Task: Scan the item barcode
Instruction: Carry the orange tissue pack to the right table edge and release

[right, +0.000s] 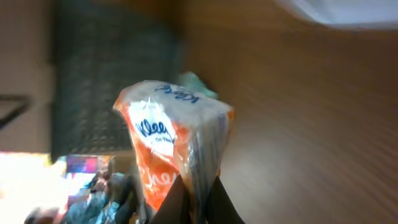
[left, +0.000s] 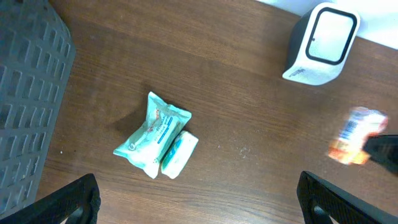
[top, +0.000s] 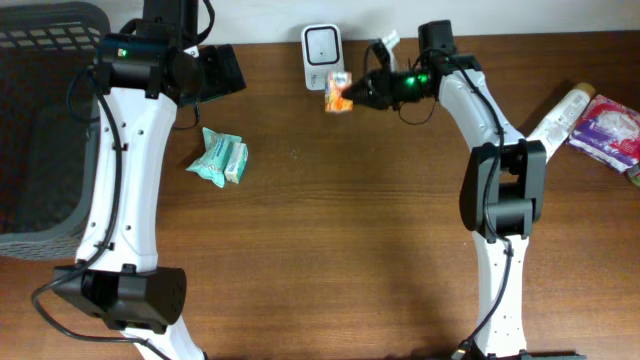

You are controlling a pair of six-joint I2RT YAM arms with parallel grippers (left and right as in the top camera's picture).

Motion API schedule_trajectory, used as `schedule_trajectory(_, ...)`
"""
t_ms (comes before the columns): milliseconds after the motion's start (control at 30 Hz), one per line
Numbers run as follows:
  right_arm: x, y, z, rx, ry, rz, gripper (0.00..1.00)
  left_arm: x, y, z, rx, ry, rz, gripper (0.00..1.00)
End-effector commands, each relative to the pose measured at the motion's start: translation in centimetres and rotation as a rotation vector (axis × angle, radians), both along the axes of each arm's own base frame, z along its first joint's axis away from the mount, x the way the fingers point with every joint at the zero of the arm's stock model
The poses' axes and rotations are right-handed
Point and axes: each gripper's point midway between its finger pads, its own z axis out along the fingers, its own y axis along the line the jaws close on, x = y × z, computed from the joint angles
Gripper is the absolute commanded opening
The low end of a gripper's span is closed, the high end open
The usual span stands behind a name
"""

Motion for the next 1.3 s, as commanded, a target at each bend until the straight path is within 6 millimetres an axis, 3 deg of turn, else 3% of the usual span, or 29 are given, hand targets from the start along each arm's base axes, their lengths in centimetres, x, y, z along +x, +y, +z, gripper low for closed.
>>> schedule_trajectory(0, 1.4, -5.2, -0.9, -0.603, -0.080, -0.232, 0.04, 0.1, 0.5, 0.1, 0.017, -0.005, -0.002, 0.99)
schedule_trajectory(67, 1.6, -8.7, -0.3, -0.941, -0.142, -0.341, 0.04, 0.1, 0.5, 0.1, 0.017, -0.005, -0.002, 0.99)
schedule_trajectory(100, 2.0, -9.5, 0.0, -1.061, -0.191, -0.372, 0.04, 0.1, 0.5, 0.1, 0.017, -0.005, -0.002, 0.99)
schedule_trajectory(167, 2.9, -9.5, 1.0, -1.286, -0.352, -0.337, 0.04, 0.1, 0.5, 0.1, 0.017, -0.005, -0.002, 0.99)
schedule_trajectory(233, 5.1, -7.8, 4.3, -1.452, -0.588, -0.347, 0.04, 0.1, 0.5, 0.1, 0.017, -0.005, -0.002, 0.99)
schedule_trajectory(300, 6.6, -4.8, 6.2, -1.450, -0.754, -0.296, 0.04, 0.1, 0.5, 0.1, 0.017, -0.005, -0.002, 0.99)
schedule_trajectory(400, 8.7, -2.5, 8.0, -1.379, -0.885, -0.361, 0.04, 0.1, 0.5, 0.1, 0.017, -0.005, -0.002, 0.99)
schedule_trajectory(500, 9.9, 1.0, 6.5, -1.264, -1.006, -0.195, 0.04, 0.1, 0.5, 0.1, 0.017, -0.005, -0.002, 0.99)
schedule_trajectory(733, 11.1, 2.1, 4.4, -1.274, -1.069, -0.151, 0.04, 0.1, 0.5, 0.1, 0.017, -0.005, -0.002, 0.99)
schedule_trajectory(867, 11.4, 1.7, 5.0, -1.170, -0.980, -0.323, 0.04, 0.1, 0.5, 0.1, 0.017, -0.005, -0.002, 0.99)
schedule_trajectory(933, 11.8, 0.1, 6.8, -1.133, -0.937, -0.438, 0.04, 0.1, 0.5, 0.1, 0.017, -0.005, -0.002, 0.99)
schedule_trajectory(1000, 12.1, -3.1, 9.1, -1.095, -0.875, -0.558, 0.04, 0.1, 0.5, 0.1, 0.017, -0.005, -0.002, 0.99)
schedule_trajectory(1033, 12.0, -7.9, 11.1, -1.090, -0.791, -0.703, 0.04, 0.1, 0.5, 0.1, 0.017, -0.005, -0.002, 0.99)
schedule_trajectory(1100, 10.9, -15.5, 12.4, -1.108, -0.628, -0.905, 0.04, 0.1, 0.5, 0.1, 0.017, -0.005, -0.002, 0.99)
schedule_trajectory(1167, 8.3, -23.2, 11.7, -1.201, -0.449, -1.006, 0.04, 0.1, 0.5, 0.1, 0.017, -0.005, -0.002, 0.99)
schedule_trajectory(1233, 3.0, -31.5, 8.8, -1.361, -0.169, -1.056, 0.04, 0.1, 0.5, 0.1, 0.017, -0.005, -0.002, 0.99)
schedule_trajectory(1267, 1.4, -33.2, 7.8, -1.391, -0.086, -1.047, 0.04, 0.1, 0.5, 0.1, 0.017, -0.005, -0.002, 0.99)
